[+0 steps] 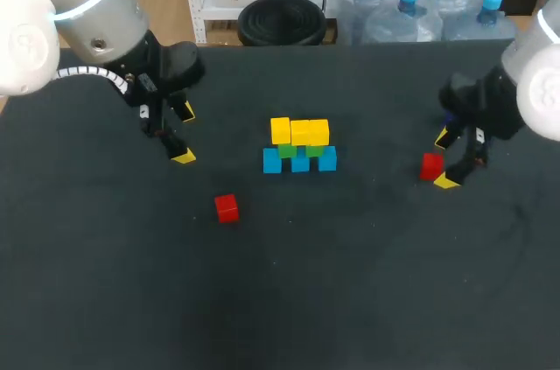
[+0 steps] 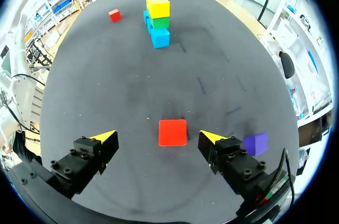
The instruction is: Place the blue cubes, place green cubes on the blue cubes, place the yellow cubes on the green cubes, then place the red cubes on the yellow cubes, and place purple cube on the red cubes.
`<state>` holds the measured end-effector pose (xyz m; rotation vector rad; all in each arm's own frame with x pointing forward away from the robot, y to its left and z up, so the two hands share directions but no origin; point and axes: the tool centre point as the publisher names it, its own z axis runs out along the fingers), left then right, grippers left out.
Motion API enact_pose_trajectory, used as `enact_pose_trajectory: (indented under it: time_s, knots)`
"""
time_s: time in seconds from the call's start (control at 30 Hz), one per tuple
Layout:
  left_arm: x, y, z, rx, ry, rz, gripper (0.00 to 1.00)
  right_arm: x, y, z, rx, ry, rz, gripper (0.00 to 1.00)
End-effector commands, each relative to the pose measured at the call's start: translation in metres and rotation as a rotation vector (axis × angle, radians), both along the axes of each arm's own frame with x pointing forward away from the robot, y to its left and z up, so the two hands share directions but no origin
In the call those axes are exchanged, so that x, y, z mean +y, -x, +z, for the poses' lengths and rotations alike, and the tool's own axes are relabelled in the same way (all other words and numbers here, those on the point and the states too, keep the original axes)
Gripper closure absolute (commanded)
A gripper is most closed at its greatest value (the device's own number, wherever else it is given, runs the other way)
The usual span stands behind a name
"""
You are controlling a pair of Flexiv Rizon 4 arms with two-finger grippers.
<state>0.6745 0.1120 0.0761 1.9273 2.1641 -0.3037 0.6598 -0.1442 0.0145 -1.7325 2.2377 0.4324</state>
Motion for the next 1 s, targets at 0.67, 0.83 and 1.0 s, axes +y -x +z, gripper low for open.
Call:
enact_pose_trajectory:
  time_s: [0.67, 0.83, 1.0]
  knots:
    - [0.001, 0.0, 0.0, 0.0, 0.002, -0.002, 0.0, -0.009, -0.023, -0.018, 0.009, -0.002, 0.006, 0.05]
    - [0.001, 0.0, 0.0, 0.0, 0.002, -0.002, 0.0, -0.006, -0.021, -0.018, 0.01, -0.006, 0.012, 0.08]
    - [0.001, 0.0, 0.0, 0.0, 0.002, -0.002, 0.0, -0.004, -0.02, -0.019, 0.01, -0.009, 0.017, 0.28]
